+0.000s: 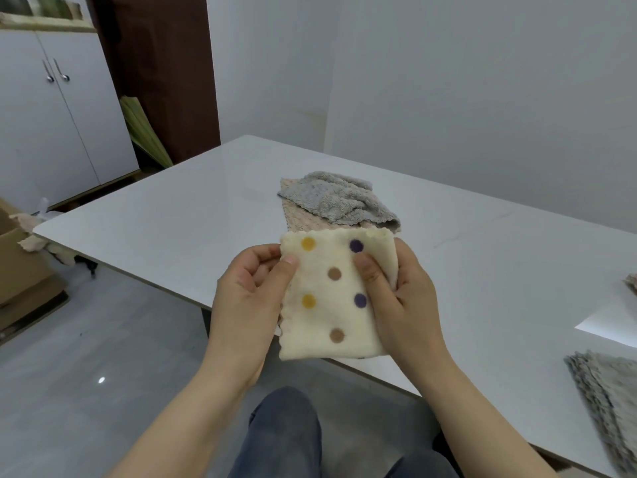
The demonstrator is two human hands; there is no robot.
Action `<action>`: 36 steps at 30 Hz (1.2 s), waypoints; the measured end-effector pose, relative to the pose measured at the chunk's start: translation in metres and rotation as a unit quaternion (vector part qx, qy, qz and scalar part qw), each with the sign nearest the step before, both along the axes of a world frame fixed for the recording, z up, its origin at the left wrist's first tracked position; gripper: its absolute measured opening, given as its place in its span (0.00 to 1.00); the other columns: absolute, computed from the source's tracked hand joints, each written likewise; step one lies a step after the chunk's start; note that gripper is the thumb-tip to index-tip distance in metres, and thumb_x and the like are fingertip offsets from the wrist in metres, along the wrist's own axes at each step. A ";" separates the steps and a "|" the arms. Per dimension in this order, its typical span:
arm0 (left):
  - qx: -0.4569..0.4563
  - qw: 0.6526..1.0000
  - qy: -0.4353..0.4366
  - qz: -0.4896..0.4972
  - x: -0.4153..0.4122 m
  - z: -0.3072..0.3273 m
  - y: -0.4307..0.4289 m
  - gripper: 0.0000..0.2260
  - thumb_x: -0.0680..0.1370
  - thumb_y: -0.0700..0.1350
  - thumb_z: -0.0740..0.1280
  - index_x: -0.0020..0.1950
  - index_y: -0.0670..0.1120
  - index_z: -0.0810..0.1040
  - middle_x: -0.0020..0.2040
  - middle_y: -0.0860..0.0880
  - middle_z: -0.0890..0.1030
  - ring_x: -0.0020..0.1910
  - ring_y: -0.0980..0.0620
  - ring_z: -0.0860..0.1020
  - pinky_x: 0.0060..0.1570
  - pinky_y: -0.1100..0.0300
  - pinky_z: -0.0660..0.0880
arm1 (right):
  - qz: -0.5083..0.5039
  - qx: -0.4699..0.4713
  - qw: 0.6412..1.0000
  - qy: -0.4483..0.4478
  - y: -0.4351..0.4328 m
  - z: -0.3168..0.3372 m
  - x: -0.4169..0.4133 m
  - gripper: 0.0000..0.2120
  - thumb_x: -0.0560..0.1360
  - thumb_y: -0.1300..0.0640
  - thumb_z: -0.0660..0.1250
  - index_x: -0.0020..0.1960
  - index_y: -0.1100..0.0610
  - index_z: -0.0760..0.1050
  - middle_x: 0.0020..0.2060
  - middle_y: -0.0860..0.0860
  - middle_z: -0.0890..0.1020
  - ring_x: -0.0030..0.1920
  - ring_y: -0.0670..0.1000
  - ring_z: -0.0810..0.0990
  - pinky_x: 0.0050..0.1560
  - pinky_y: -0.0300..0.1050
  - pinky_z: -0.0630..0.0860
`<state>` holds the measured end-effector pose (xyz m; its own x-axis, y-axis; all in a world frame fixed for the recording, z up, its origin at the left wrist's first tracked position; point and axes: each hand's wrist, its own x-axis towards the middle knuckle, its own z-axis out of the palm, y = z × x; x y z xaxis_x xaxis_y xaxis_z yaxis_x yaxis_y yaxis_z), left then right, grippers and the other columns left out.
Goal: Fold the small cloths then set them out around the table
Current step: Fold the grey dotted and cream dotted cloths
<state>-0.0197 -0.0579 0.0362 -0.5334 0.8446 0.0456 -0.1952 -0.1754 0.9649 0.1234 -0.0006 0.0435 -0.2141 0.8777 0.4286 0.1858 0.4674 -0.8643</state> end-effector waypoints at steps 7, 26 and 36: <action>-0.095 0.992 0.084 -0.027 -0.002 -0.005 -0.017 0.21 0.76 0.58 0.62 0.44 0.39 0.80 0.39 0.46 0.85 0.40 0.46 0.83 0.46 0.47 0.78 | 0.064 -0.013 0.998 -0.014 0.000 0.007 -0.010 0.05 0.78 0.54 0.65 0.47 0.44 0.75 0.42 0.41 0.81 0.39 0.38 0.78 0.39 0.31 0.73; 0.004 0.963 0.243 0.120 -0.058 0.003 -0.050 0.19 0.79 0.50 0.63 0.38 0.35 0.71 0.30 0.47 0.71 0.30 0.53 0.69 0.29 0.62 0.63 | 0.048 -0.026 0.998 -0.011 -0.032 0.025 -0.049 0.14 0.78 0.54 0.65 0.33 0.50 0.72 0.24 0.40 0.75 0.25 0.40 0.72 0.27 0.28 0.64; -0.099 0.962 0.228 0.116 -0.187 -0.007 0.040 0.02 0.77 0.48 0.66 0.48 0.51 0.77 0.41 0.50 0.82 0.39 0.56 0.78 0.35 0.63 0.70 | 0.129 -0.156 0.973 -0.114 0.075 0.008 -0.152 0.12 0.77 0.55 0.66 0.45 0.64 0.79 0.30 0.52 0.79 0.25 0.43 0.74 0.25 0.31 0.66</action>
<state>-0.2070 -0.0180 0.0287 -0.6715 0.7215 0.1689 0.2774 0.0335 0.9602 -0.0287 0.0741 0.0515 -0.5023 0.8623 0.0651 0.3015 0.2452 -0.9214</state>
